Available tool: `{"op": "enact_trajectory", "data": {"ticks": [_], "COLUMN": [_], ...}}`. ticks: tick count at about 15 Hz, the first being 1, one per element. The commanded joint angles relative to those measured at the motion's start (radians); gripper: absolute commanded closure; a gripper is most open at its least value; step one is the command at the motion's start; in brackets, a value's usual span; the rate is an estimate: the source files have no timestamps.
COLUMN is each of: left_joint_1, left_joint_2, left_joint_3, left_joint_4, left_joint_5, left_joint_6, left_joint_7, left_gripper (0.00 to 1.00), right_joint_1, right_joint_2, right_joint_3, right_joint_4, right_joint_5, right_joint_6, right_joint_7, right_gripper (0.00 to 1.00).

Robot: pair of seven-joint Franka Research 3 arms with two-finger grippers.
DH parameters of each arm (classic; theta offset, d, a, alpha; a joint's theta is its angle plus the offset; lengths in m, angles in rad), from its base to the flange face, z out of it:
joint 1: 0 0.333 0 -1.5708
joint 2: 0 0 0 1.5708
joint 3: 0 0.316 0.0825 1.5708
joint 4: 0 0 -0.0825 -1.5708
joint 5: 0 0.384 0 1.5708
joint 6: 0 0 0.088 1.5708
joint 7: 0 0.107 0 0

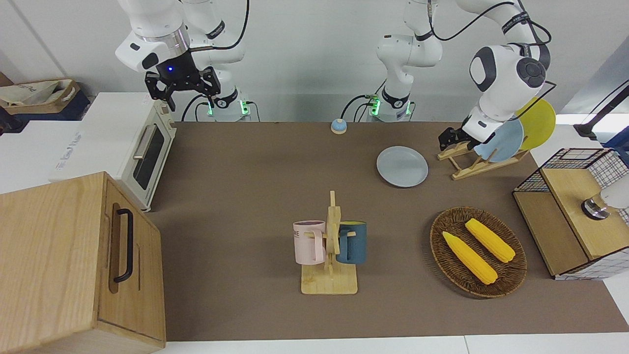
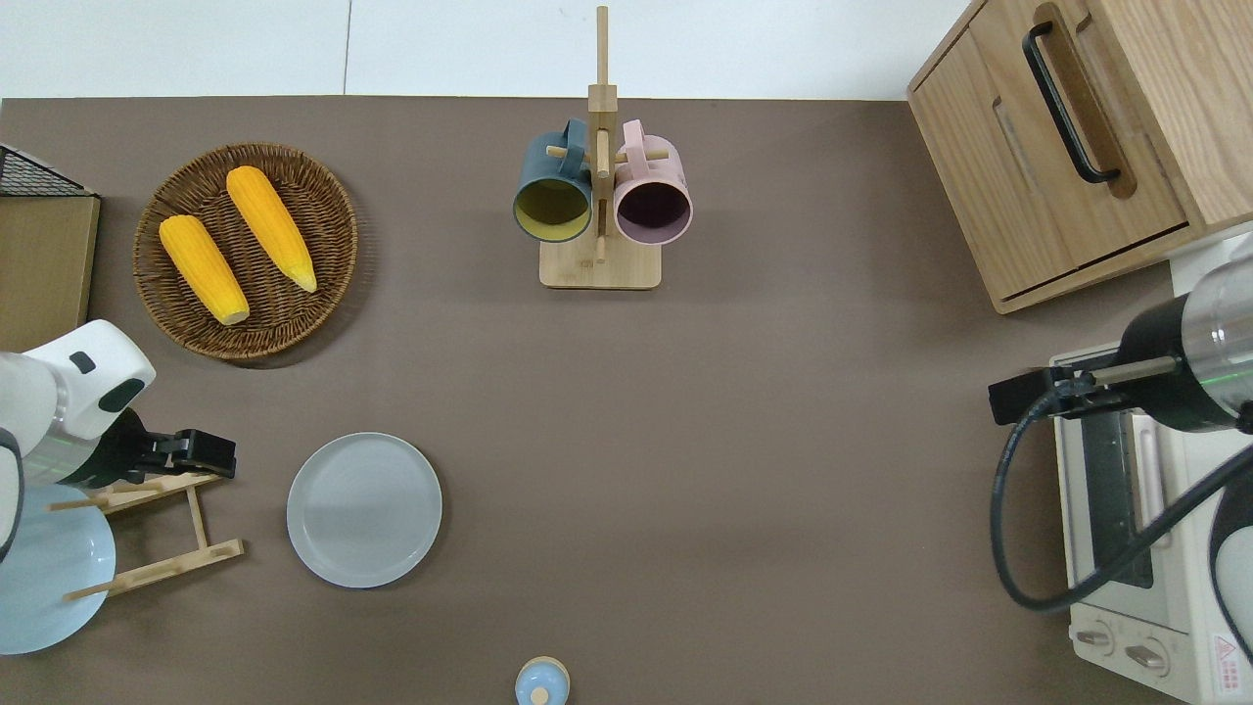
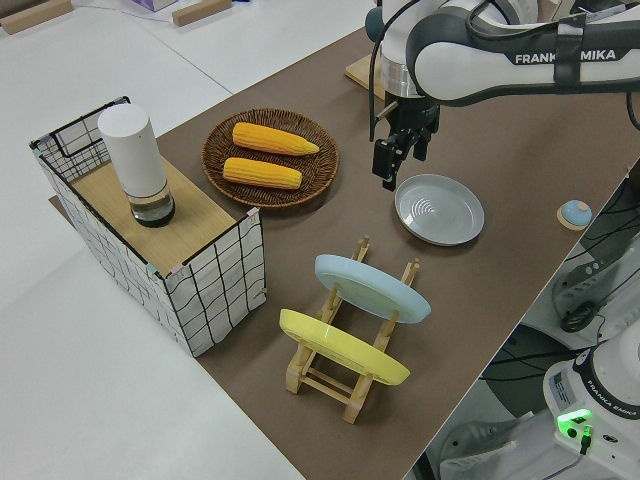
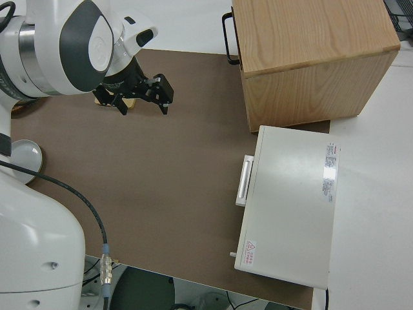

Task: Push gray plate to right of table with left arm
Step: 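Move the left gripper down beside the gray plate's edge nearest it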

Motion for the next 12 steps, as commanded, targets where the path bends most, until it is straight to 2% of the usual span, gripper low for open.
{"op": "enact_trajectory", "data": {"ticks": [1, 4, 6, 12], "left_joint_1": [-0.023, -0.025, -0.025, -0.025], "left_joint_2": [-0.072, -0.105, -0.12, -0.123], "left_joint_3": [0.014, -0.001, -0.036, -0.046], "left_joint_4": [-0.129, -0.204, -0.27, -0.344], "left_joint_5": [-0.004, -0.002, -0.002, 0.003], "left_joint_6": [0.09, 0.15, 0.217, 0.305], "left_joint_7": [-0.016, -0.084, -0.132, -0.164], "left_gripper": [0.01, 0.01, 0.01, 0.01], "right_joint_1": [-0.02, -0.02, -0.02, -0.02], "right_joint_2": [-0.006, -0.006, -0.006, -0.006], "right_joint_3": [0.015, 0.015, 0.013, 0.013], "right_joint_4": [0.004, 0.004, 0.004, 0.004], "right_joint_5": [0.01, 0.01, 0.01, 0.01], "right_joint_6": [-0.012, -0.012, -0.012, -0.012], "right_joint_7": [0.0, 0.001, 0.001, 0.0], "right_gripper": [0.017, 0.017, 0.017, 0.017]}}
